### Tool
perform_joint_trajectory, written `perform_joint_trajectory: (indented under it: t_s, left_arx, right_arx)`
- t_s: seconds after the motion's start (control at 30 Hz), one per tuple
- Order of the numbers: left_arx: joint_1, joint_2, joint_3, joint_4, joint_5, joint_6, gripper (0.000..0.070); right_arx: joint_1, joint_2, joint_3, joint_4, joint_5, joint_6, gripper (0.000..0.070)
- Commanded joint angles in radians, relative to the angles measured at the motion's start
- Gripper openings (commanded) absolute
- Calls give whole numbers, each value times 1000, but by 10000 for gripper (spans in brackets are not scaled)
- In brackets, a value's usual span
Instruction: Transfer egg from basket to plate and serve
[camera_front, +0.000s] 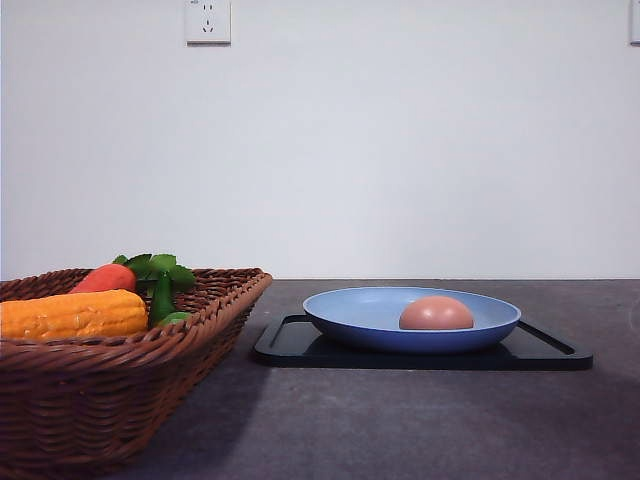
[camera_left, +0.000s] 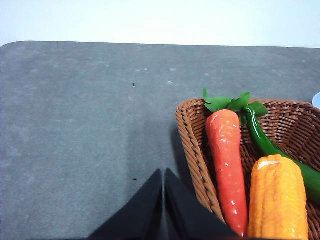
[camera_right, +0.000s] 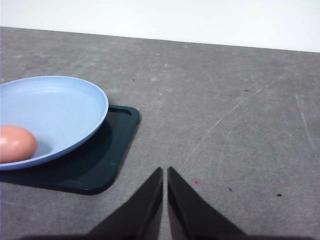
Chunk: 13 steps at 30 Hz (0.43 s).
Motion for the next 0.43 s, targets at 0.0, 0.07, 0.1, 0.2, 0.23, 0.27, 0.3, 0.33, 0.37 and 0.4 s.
perform_joint_trajectory:
  t_s: [0.0, 0.07, 0.1, 0.2, 0.23, 0.27, 0.3, 0.33, 0.37, 0.4]
  left_arx:
    - [0, -2, -21, -14, 1, 13, 0]
    - [0, -2, -21, -14, 1, 13, 0]
    - [0, -2, -21, -14, 1, 13, 0]
    - [1, -2, -21, -14, 1, 13, 0]
    - [0, -2, -21, -14, 1, 13, 0]
    - [1, -2, -21, -14, 1, 13, 0]
    - [0, -2, -21, -14, 1, 13, 0]
    - [0, -2, -21, -14, 1, 13, 0]
    - [0, -2, -21, -14, 1, 13, 0]
    - [0, -2, -21, -14, 1, 13, 0]
  right_arx:
    - [-1, -4, -6, 2, 0, 13, 0]
    - [-2, -4, -6, 2, 0, 13, 0]
    - [-2, -4, -6, 2, 0, 13, 0]
    - [-1, -4, -6, 2, 0, 13, 0]
    - [-2, -4, -6, 2, 0, 13, 0]
    - [-1, -4, -6, 2, 0, 13, 0]
    - [-2, -4, -6, 2, 0, 13, 0]
    - [-2, -4, -6, 2, 0, 13, 0]
    - [-2, -4, -6, 2, 0, 13, 0]
    - [-2, -4, -6, 2, 0, 13, 0]
